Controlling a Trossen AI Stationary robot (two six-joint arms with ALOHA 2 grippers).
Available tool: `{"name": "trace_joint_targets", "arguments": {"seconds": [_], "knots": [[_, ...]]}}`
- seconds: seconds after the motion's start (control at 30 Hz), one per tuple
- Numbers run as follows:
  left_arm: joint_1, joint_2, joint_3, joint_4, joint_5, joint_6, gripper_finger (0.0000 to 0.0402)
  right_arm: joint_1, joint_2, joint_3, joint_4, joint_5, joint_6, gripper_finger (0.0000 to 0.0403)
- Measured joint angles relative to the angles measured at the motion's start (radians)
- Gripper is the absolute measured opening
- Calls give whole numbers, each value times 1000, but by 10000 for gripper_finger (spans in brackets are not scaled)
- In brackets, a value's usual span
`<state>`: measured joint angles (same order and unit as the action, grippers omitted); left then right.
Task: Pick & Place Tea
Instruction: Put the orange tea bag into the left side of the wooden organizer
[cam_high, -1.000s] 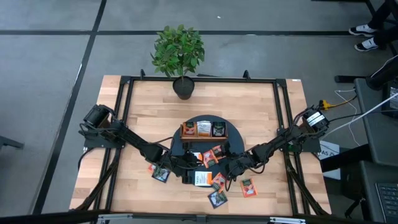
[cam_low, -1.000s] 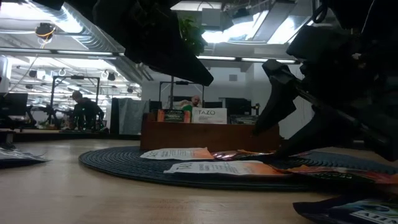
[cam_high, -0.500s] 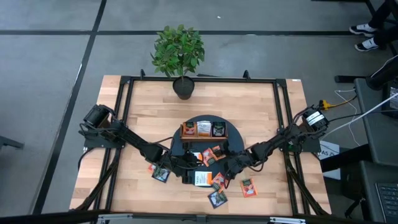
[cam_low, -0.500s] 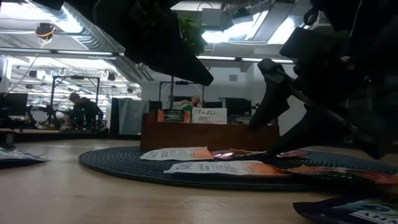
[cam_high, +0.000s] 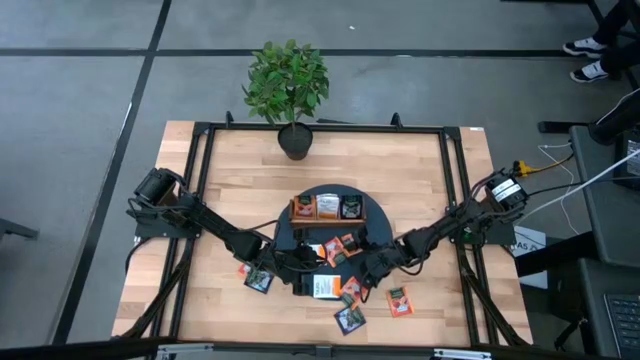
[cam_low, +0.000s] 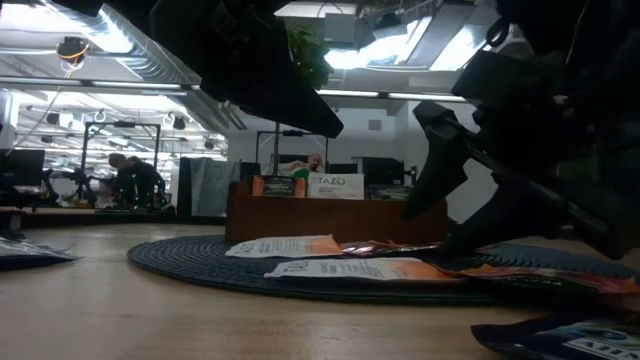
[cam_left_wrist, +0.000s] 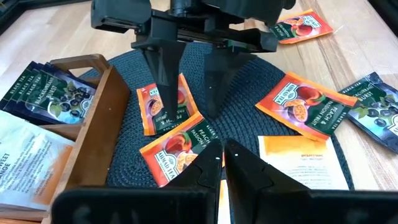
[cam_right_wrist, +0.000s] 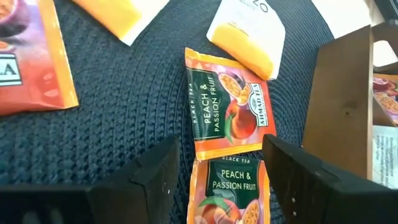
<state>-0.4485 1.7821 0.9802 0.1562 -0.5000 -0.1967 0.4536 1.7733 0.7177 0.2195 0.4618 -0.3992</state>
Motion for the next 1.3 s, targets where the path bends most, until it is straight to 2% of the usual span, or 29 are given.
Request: {"name": "trace_joint_targets", "arguments": {"seconds": [0.47,0.63,0.9,1.13,1.3], "knots": [[2,0,0,0,0,-3,17,-14,1,0,0,42,-1,229],[38,0,0,2,6,-55,17,-8,1,0,0,42,1,229],[134,65,0,5,128,-131,3,17,-6,0,-1,76,3,229],[145,151,23,5,99,-142,3,21,-6,0,-5,95,5,229],[145,166,40,3,49,-130,2,21,-6,0,-5,96,5,229]]}}
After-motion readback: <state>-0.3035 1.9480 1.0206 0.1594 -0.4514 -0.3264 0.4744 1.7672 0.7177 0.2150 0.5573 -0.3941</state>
